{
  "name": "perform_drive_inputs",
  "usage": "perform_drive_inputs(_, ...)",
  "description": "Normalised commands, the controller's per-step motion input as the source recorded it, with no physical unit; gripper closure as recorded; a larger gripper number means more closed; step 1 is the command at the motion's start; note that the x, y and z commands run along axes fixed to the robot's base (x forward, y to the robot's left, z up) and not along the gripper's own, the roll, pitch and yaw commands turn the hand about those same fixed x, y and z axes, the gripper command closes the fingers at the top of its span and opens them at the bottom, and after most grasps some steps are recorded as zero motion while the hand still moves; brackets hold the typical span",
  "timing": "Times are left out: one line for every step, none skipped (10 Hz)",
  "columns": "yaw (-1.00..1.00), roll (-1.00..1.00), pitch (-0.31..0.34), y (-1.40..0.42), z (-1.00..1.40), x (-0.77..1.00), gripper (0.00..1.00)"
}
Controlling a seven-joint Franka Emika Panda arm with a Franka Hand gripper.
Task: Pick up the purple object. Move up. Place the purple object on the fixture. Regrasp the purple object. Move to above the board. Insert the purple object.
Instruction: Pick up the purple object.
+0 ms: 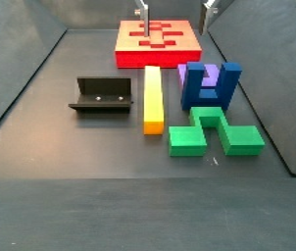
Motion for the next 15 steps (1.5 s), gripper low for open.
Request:
perform_drive_inputs(0.00,0.00,0.000,-0.09,0.00,0.02,0.00)
perform_drive_inputs(0.03,0.29,0.009,-0.74,-0.09,0.00,0.00)
perform_drive_inputs(0.00,0.29,0.016,-0.87,-0.30,0.04,0.00)
perform_drive_inputs(0.00,0.32,0.000,-0.93,-0.28,-0.07,0.00)
perform_drive_inputs(0.01,0.26,-0.021,-0.92,-0.34,-0.17,0.00)
perform_drive_inputs(0.20,0.15,-0.121,-0.91,-0.41,-0.35,0.00)
perform_drive_inputs(0.19,0.02,-0.157,-0.80,-0.38,-0.39,0.00)
perform_drive_inputs(0.17,-0.11,-0.260,-0.57,-0.35,-0.41,0.00)
perform_drive_inputs(0.17,-0.23,-0.331,-0.49,-0.11,-0.37,0.00)
perform_drive_inputs(0.21,-0.27,-0.401,-0.45,-0.05,-0.28,0.00)
perform_drive_inputs(0.13,-0.24,-0.383,-0.44,-0.14,-0.21,0.00)
perform_drive_inputs(0.09,0.00,-0.140,-0.54,-0.27,-0.23,0.00)
perform_drive_inputs(0.00,0.00,-0.084,-0.45,-0.39,-0.05,0.00)
perform_drive_inputs(0.00,0.00,-0.006,-0.27,-0.49,0.00,0.00)
perform_drive_inputs(-0.01,0.03,0.016,-0.14,-0.50,0.00,0.00)
